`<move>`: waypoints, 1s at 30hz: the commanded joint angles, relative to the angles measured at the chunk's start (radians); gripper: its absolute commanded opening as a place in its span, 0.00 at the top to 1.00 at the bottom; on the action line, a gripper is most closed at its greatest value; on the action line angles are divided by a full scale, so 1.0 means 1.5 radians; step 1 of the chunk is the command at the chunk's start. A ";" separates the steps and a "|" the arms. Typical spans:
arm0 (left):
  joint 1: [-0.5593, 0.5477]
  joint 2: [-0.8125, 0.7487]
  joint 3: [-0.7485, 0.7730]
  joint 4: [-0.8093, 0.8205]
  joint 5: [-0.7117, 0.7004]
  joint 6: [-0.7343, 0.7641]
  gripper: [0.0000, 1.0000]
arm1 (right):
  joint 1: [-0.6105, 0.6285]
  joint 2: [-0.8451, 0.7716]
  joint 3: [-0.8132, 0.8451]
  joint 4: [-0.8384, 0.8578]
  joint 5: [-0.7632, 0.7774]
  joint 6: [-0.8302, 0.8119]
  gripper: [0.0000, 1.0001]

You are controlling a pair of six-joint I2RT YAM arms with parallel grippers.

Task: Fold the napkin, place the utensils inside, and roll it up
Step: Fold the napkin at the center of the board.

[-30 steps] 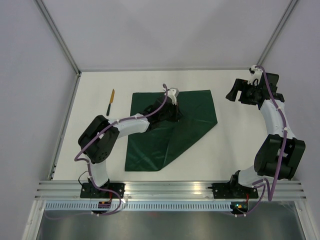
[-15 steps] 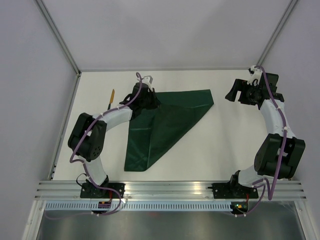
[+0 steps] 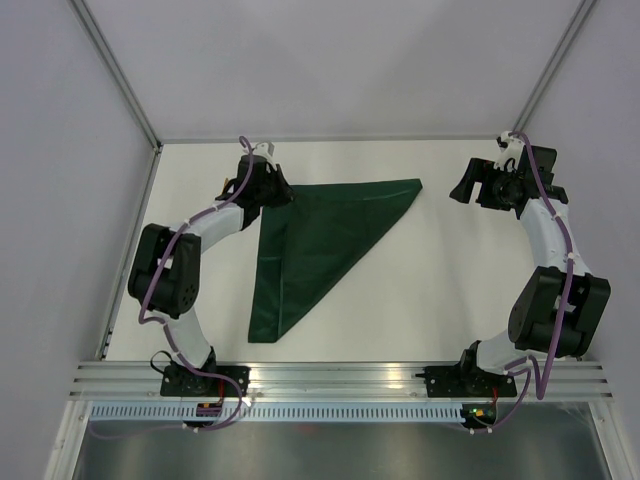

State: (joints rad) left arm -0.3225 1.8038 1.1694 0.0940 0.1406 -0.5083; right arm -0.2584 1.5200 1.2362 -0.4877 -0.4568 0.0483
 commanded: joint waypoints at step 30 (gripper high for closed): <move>0.082 0.094 0.139 -0.031 0.065 -0.010 0.98 | -0.002 0.018 0.008 -0.008 0.008 0.007 0.07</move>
State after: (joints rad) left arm -0.2085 1.9320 1.3216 0.0433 0.2050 -0.5083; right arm -0.2584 1.5379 1.2362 -0.4877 -0.4572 0.0479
